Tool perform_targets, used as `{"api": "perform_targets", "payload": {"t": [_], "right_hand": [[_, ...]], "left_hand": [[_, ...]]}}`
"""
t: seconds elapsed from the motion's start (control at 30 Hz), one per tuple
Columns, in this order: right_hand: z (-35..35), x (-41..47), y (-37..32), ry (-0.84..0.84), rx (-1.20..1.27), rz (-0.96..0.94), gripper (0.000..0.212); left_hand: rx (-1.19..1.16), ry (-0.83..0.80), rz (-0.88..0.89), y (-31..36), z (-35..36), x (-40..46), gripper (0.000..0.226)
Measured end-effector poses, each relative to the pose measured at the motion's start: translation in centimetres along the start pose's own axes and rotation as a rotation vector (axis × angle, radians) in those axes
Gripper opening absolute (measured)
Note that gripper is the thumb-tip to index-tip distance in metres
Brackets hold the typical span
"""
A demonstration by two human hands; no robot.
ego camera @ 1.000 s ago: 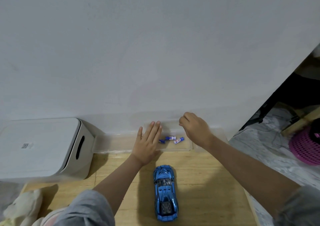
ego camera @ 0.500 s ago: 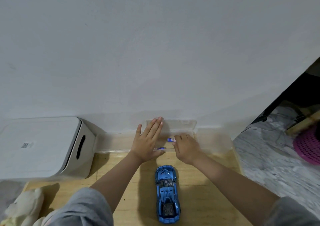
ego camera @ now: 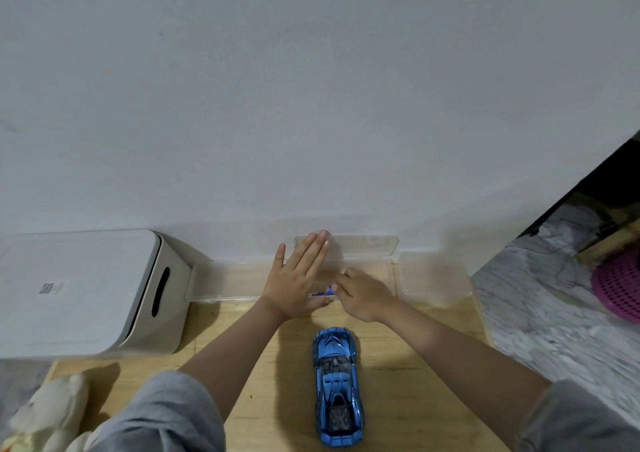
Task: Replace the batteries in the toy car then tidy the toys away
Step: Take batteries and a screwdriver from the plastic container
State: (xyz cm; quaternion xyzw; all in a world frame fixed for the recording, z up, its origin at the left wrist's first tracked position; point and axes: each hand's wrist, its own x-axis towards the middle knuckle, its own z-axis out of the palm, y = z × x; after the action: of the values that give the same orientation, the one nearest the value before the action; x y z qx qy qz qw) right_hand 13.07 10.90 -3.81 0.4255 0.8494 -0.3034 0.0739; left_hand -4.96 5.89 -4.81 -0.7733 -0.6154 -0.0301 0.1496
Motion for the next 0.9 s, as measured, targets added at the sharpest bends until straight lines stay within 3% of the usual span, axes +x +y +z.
{"api": "perform_targets", "payload": {"t": [0.33, 0.67, 0.9], "right_hand": [[-1.3, 1.4, -1.3, -0.154, 0.040, 0.002, 0.034], [-0.6, 1.0, -1.2, -0.019, 0.145, 0.009, 0.022], [-1.3, 1.8, -1.9, -0.212, 0.156, 0.005, 0.031]], "left_hand": [[-0.018, 0.011, 0.019, -0.1, -0.1, 0.0, 0.109], [-0.001, 0.002, 0.029, -0.3, 0.2, 0.0, 0.119], [0.015, 0.003, 0.036, -0.3, 0.3, 0.0, 0.120]]}}
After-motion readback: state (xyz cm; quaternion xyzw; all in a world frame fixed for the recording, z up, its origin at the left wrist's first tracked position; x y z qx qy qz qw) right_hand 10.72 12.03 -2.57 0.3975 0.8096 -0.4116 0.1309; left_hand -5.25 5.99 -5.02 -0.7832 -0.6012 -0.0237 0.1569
